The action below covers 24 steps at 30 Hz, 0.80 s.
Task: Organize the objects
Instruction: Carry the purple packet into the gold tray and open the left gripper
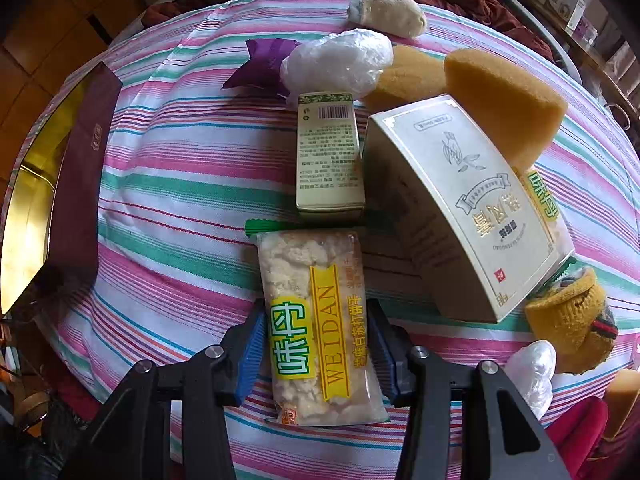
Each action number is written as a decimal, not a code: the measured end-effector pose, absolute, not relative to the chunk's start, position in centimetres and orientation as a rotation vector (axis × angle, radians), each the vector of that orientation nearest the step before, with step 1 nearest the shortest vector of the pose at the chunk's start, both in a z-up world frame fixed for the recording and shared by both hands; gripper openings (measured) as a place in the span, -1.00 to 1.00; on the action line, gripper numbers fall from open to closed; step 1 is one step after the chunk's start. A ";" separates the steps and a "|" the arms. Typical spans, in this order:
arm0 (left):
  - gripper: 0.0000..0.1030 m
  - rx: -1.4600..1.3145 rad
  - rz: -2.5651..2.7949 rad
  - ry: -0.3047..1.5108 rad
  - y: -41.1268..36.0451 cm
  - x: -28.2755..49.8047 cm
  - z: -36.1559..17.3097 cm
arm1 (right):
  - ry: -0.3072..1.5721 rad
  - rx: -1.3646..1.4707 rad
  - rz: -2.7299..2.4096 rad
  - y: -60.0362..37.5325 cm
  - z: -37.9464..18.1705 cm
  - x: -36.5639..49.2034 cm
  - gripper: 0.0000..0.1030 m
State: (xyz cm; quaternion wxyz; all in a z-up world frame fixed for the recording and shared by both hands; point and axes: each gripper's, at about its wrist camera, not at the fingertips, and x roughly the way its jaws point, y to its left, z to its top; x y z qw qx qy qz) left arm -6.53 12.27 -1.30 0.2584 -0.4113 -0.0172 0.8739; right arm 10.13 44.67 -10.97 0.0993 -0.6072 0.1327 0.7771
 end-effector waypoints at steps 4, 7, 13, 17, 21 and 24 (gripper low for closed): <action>-0.30 -1.236 2.480 -0.094 8.4 -10.9 -2.5 | 0.380 -1.791 2.299 44.5 -11.1 10.8 -0.05; -0.30 -1.302 2.510 -0.116 7.1 -13.5 -3.3 | 0.374 -1.789 2.299 44.4 -11.2 11.4 -0.05; -0.30 -1.433 2.557 -0.163 5.1 -18.6 -5.1 | 0.374 -1.789 2.299 44.7 -11.1 11.0 -0.05; -0.30 -1.502 2.593 -0.166 4.3 -21.1 -6.3 | 0.373 -1.789 2.298 44.9 -10.9 10.9 -0.05; -0.28 -1.513 2.634 -0.135 4.1 -22.2 -6.9 | 0.373 -1.789 2.299 45.1 -10.8 11.2 -0.05; -0.25 -1.517 2.645 -0.139 3.7 -22.6 -7.3 | 0.373 -1.789 2.298 45.0 -10.8 11.0 -0.05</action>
